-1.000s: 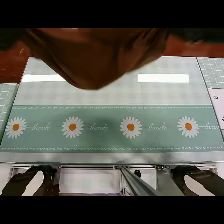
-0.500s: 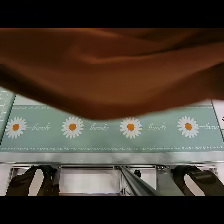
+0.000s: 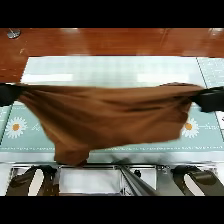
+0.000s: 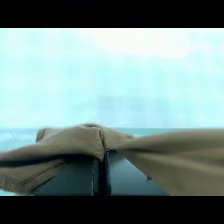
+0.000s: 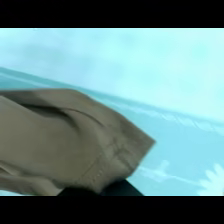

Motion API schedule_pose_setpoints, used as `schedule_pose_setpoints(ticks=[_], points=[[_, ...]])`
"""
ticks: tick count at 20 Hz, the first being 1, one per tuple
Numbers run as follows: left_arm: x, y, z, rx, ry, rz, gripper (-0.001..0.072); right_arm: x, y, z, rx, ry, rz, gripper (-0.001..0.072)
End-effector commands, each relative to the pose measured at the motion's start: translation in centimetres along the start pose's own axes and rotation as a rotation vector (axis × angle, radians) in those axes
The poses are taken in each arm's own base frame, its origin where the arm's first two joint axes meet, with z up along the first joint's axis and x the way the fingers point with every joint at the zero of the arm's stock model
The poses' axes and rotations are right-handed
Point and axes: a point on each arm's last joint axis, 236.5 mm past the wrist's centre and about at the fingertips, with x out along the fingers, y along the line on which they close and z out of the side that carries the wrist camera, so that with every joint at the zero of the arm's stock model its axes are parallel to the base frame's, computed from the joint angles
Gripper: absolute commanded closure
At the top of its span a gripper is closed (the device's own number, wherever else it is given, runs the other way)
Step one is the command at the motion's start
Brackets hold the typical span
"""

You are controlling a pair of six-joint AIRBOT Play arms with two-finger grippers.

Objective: Fold the shirts.

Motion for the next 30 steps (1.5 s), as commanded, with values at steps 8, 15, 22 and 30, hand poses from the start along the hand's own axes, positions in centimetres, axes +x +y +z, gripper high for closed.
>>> schedule_pose_setpoints(ticks=[8,15,22,30], points=[[20.4,3.8,-0.7,-0.207,0.078,-0.018,0.0682,21.5,-6.5,7.7,0.462,0.039,0.222,0.0689],[15.8,9.0,-3.2,-0.126,0.402,0.063,0.0005,17.0,-12.2,6.3,0.436,0.210,0.232,0.0088],[12.4,14.3,-17.8,-0.590,0.651,0.061,0.0005,15.4,-17.0,-11.8,0.654,0.428,0.085,0.0088],[14.8,12.1,-21.1,-0.681,0.590,-0.030,0.0006,17.2,-12.8,-12.6,0.734,0.314,0.234,0.0089]])
